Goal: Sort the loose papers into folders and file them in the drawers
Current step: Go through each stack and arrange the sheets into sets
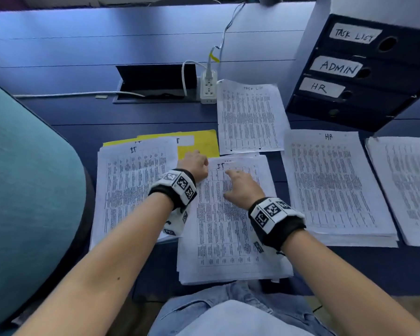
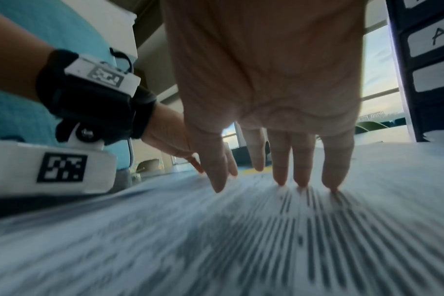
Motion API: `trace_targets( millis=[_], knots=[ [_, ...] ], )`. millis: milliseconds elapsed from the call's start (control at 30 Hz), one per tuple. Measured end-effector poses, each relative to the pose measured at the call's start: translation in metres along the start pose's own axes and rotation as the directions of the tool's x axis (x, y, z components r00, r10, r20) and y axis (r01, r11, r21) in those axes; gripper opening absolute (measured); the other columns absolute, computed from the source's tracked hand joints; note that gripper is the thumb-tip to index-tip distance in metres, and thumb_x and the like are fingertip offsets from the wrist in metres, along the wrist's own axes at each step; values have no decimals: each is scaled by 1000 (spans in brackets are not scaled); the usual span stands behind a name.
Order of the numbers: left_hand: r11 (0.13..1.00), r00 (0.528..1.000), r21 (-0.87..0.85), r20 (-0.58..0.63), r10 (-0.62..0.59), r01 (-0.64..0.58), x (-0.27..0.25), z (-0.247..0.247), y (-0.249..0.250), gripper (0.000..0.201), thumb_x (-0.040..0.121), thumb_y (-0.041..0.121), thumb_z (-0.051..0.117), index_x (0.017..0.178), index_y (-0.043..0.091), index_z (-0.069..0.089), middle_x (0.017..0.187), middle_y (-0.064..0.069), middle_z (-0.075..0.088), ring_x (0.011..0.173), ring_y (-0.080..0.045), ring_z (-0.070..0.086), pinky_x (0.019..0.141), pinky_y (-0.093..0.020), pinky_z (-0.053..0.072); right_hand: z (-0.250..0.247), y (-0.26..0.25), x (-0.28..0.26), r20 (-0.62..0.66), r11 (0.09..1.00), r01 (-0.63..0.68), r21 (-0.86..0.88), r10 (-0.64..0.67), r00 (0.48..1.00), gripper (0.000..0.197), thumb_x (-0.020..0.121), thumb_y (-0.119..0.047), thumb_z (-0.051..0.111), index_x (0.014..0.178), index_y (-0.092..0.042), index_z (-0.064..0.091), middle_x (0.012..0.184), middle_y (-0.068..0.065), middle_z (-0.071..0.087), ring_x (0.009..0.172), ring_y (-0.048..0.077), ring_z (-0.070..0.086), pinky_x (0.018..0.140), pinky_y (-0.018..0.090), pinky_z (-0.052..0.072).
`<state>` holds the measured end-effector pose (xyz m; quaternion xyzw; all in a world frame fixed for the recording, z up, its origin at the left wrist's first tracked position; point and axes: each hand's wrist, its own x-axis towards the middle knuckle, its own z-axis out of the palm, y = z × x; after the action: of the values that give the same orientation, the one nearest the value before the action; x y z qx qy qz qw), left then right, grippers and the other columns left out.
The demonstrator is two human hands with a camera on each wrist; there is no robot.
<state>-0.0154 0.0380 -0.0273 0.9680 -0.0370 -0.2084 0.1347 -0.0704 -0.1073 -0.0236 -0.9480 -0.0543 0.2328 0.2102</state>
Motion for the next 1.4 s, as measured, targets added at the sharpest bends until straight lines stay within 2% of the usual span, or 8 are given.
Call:
trace_targets(
  millis=[133,400,667,900,1067,1167,1300,1400],
  knots=[
    [992,998,118,-31,52,-48,-2,10,-7,37,89,17,48,126,13,45,129,-10,39,121,-30,36,100,-43,37,18,1,0,-81,995,-14,-99,6,997,66,84,-27,63,142,-20,30,142,3,37,130,22,34,106,40,34],
    [991,996,99,-2,94,-93,5,3,-11,29,87,12,55,115,11,49,123,-13,39,111,-32,43,92,-41,39,27,-2,-2,-150,992,-49,-121,30,988,73,84,-29,66,144,-22,25,143,0,38,130,20,34,107,39,30],
    [981,985,142,-92,145,-131,7,0,-24,24,92,10,45,114,16,50,116,-8,57,117,-26,41,98,-40,29,31,-5,-4,-181,986,-88,-140,61,981,76,83,-29,66,145,-23,22,144,1,36,130,21,35,105,41,31],
    [993,988,-12,-103,117,-119,4,4,-33,23,91,8,51,114,4,52,122,-15,46,109,-31,51,91,-38,43,26,-6,3,-114,984,-81,-159,63,991,84,81,-30,68,147,-25,16,149,2,29,134,22,30,108,49,28],
    [998,987,-10,-148,57,-59,3,1,-35,19,90,4,48,108,2,54,118,-14,48,112,-30,47,94,-41,44,25,-3,4,-116,983,-64,-169,45,992,83,81,-32,68,147,-25,17,147,1,31,133,22,31,108,48,29],
    [992,971,40,-203,127,-121,-4,-7,-34,15,87,2,48,98,8,57,108,-10,53,107,-27,47,88,-38,41,28,-2,3,-126,988,-56,-146,38,991,87,80,-30,70,147,-25,15,147,3,30,132,23,32,108,48,29],
    [922,928,-172,-209,310,-347,-20,-20,-29,26,80,-13,39,80,13,43,80,-7,51,75,-21,45,64,-26,39,22,-5,-2,-263,990,-41,-138,3,965,104,72,-29,78,148,-28,7,150,6,15,134,28,26,105,51,31],
    [844,874,-235,-204,442,-482,-36,-25,-27,24,85,-10,42,81,13,46,77,-1,53,72,-19,49,63,-20,40,22,-9,-3,-372,972,-11,-236,-80,925,86,76,-30,74,145,-28,24,150,5,21,137,27,20,108,52,16]
  ],
)
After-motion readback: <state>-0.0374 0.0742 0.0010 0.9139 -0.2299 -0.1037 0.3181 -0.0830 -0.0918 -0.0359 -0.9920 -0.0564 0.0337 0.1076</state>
